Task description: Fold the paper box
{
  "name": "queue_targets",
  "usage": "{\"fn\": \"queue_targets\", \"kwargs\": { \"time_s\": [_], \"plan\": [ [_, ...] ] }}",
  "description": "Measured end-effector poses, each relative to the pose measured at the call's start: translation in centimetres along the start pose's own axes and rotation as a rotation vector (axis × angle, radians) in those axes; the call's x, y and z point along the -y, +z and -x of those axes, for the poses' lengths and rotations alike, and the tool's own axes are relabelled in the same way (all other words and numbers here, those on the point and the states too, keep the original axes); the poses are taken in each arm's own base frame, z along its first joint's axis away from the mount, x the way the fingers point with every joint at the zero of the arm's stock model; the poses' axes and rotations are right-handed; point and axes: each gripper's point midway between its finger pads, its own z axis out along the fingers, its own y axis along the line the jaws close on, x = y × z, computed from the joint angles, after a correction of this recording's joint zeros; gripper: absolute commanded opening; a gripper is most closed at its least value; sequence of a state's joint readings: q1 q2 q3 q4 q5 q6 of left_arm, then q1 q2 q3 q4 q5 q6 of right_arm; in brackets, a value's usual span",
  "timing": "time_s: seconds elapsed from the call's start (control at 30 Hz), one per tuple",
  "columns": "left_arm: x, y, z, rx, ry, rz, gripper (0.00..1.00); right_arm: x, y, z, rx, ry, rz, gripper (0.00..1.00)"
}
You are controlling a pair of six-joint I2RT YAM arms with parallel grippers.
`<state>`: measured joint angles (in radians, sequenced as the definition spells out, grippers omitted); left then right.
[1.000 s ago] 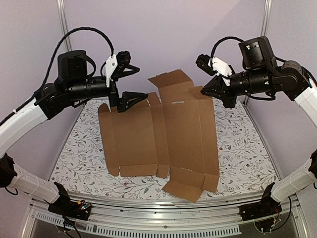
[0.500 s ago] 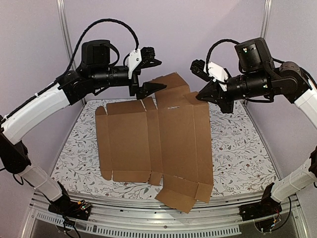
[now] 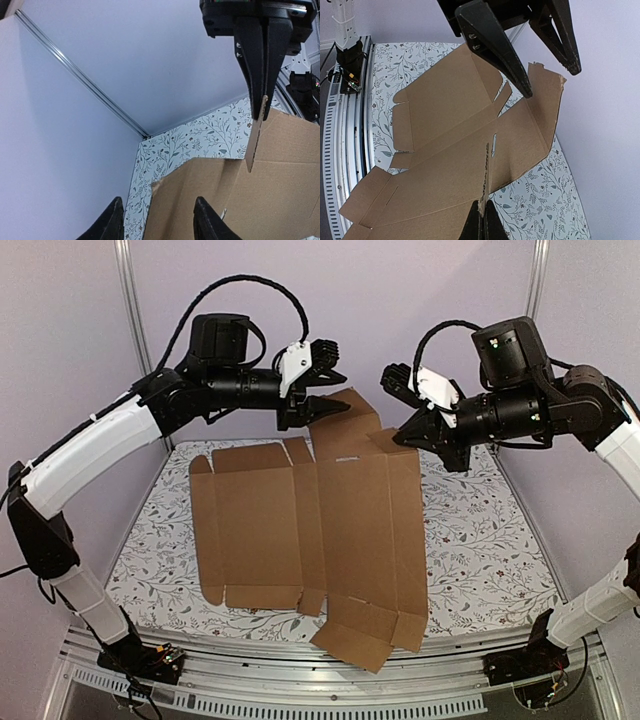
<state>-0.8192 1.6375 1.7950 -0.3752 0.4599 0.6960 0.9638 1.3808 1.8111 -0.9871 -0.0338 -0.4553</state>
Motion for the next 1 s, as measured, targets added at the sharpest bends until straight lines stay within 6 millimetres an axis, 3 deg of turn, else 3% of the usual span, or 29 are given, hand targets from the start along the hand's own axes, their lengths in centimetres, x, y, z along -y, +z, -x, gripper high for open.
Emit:
{"fn": "queue_targets", "kwargs": {
  "time_s": [0.67, 0.73, 0.77, 1.0],
  "plan": [
    [0.5, 0.8, -0.8, -0.044, 0.01, -0.056, 0.16, -0.2, 0.0, 0.1, -0.009, -0.017, -0.019, 0.0],
    [0.5, 0.8, -0.7, -0.043, 0.012, -0.06, 0.11, -0.1, 0.0, 0.1, -0.013, -0.017, -0.025, 0.01],
    [0.5, 0.8, -0.7, -0.044, 0.016, -0.061, 0.01, -0.1, 0.0, 0.1, -0.014, -0.018, -0.029, 0.01],
    [1.3, 0.8, -1.0, -0.055, 0.013, -0.093, 0.0, 0.3, -0.1, 0.1, -0.016, -0.023, -0.057, 0.03]
  ]
}}
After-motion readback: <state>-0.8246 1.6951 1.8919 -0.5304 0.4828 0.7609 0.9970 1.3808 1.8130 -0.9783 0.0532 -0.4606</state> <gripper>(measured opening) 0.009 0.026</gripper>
